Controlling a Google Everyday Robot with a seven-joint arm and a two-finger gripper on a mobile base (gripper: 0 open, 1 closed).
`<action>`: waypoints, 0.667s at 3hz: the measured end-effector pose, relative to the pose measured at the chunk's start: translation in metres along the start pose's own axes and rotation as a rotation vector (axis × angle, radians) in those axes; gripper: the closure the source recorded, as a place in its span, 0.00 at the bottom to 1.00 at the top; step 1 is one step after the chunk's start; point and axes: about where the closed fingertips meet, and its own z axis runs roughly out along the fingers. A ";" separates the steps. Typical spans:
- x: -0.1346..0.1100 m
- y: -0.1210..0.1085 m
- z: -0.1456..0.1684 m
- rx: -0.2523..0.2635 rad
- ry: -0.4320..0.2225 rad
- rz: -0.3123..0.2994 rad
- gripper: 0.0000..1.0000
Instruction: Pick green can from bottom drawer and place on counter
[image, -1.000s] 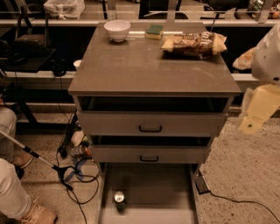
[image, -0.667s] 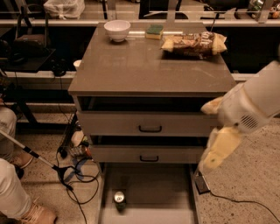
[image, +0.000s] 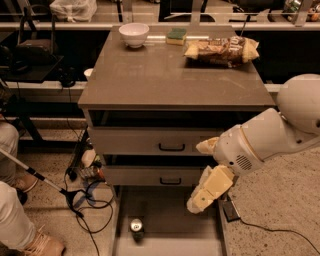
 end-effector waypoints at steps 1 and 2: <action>0.000 0.000 -0.001 0.001 0.002 -0.001 0.00; 0.032 -0.013 0.041 0.042 0.026 0.026 0.00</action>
Offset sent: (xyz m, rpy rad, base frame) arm 0.0078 0.0021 -0.1026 -0.1004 -0.0166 -0.0949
